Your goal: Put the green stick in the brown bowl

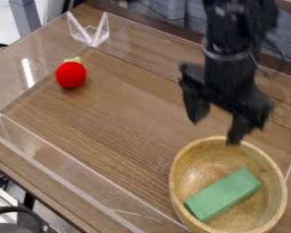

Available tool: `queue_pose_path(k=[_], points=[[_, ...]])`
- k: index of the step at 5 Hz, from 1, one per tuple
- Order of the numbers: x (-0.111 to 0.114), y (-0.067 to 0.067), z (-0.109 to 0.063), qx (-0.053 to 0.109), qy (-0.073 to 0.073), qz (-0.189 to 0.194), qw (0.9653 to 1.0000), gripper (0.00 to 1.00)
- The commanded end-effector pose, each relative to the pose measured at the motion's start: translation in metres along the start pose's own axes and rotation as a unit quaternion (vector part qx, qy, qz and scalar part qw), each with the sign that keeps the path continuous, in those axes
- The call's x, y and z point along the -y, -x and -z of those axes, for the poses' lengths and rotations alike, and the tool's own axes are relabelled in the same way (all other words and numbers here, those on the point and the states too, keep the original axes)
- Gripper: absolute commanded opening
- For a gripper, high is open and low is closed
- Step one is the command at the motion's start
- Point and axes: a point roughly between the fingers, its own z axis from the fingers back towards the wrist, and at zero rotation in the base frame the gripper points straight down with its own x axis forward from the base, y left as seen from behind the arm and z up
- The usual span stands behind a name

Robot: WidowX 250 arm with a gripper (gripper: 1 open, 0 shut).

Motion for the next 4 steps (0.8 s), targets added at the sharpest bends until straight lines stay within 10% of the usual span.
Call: queue_pose_path(k=[1,4], points=[[-0.025,-0.025,-0.018,0.041,-0.016,-0.032,0.9985,1.0],[-0.054,-0.049,-0.006,0.038,-0.045,-0.067,0.996,1.0]])
